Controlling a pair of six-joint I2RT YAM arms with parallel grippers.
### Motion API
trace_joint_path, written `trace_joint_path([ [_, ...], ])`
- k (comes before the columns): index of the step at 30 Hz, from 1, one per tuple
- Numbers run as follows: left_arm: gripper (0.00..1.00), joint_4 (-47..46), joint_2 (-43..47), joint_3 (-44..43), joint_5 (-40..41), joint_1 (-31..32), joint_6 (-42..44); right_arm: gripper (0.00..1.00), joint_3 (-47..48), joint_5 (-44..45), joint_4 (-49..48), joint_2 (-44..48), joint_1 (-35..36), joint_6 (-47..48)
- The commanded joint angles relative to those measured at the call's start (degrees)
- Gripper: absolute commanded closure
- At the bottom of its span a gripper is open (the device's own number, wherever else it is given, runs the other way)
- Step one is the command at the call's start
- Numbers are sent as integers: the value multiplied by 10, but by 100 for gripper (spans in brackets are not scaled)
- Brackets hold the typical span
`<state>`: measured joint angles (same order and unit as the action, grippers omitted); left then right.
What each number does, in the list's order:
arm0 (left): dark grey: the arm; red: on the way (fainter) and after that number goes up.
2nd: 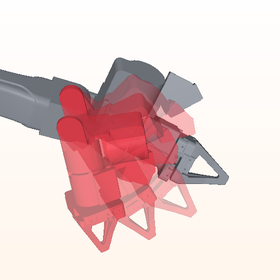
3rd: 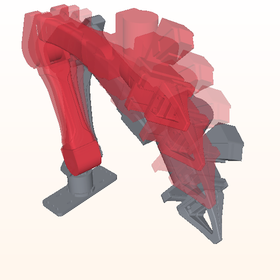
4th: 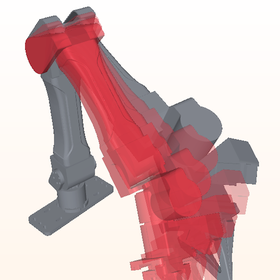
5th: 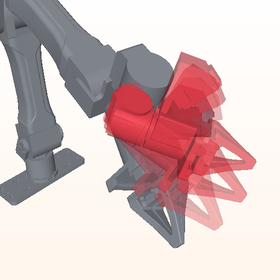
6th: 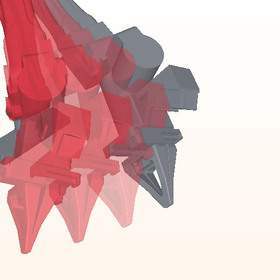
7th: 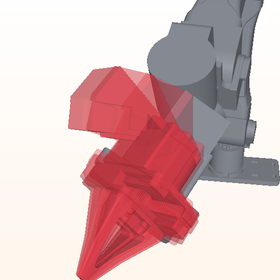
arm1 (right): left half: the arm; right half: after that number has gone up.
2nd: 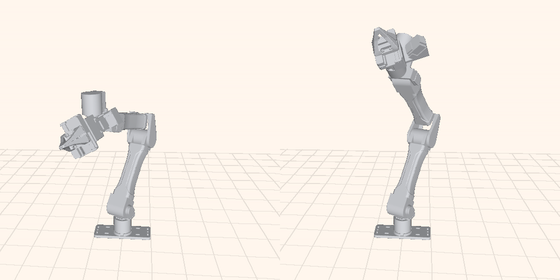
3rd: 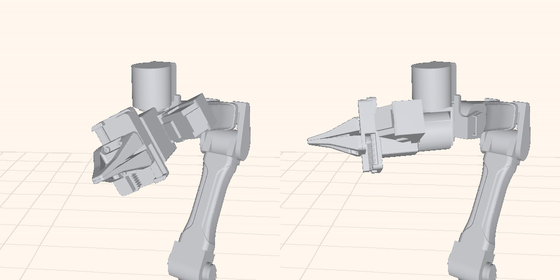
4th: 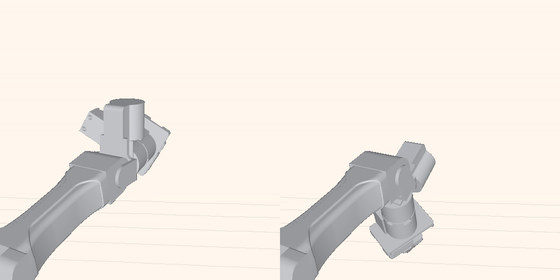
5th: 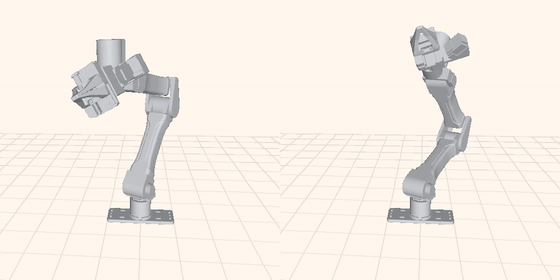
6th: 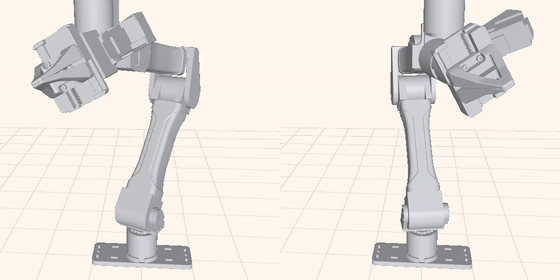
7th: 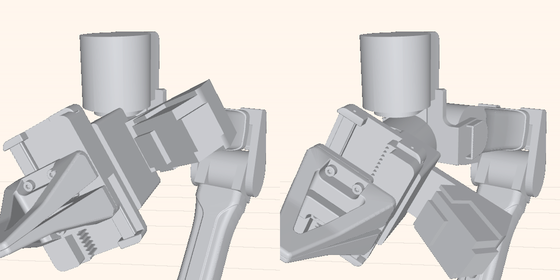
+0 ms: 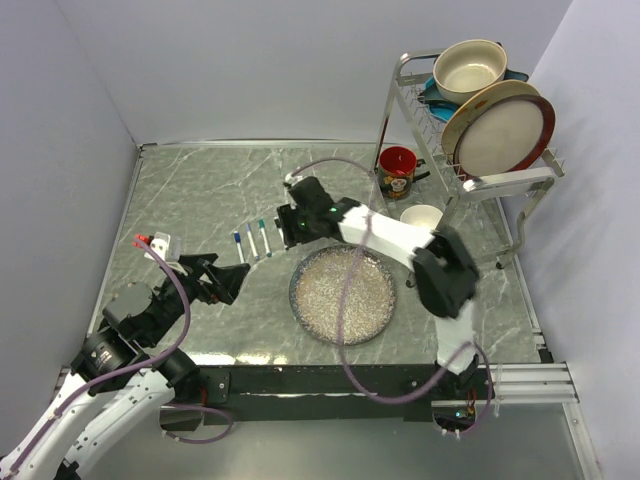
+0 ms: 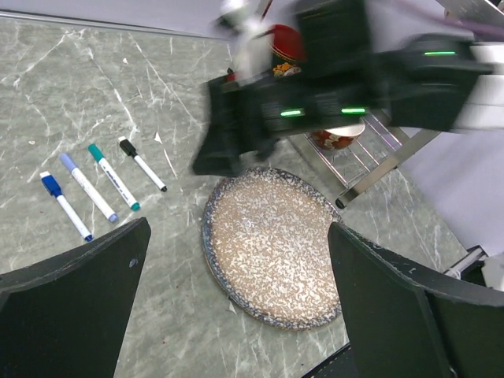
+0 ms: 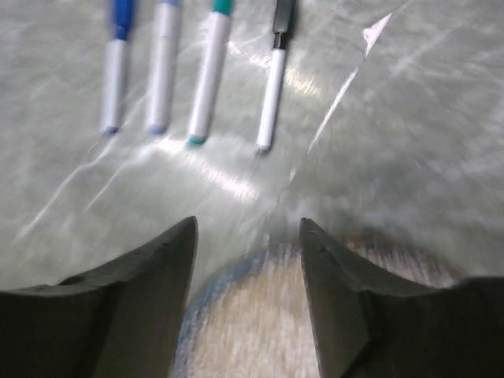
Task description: Insert the pens into the pen caps
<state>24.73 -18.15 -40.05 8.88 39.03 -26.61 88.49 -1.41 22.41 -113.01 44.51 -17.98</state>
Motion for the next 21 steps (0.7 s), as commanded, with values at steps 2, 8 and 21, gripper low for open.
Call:
trace_joint_path([
  [2,1,-21,1,6,-17,0,3,21,-117,76,-40,228,76,29],
  [8,1,-44,22,9,-52,0,4,0,-238,113,-57,408,141,5],
  [21,1,-70,55,29,-89,-1,17,0,-455,185,-156,691,152,-99],
])
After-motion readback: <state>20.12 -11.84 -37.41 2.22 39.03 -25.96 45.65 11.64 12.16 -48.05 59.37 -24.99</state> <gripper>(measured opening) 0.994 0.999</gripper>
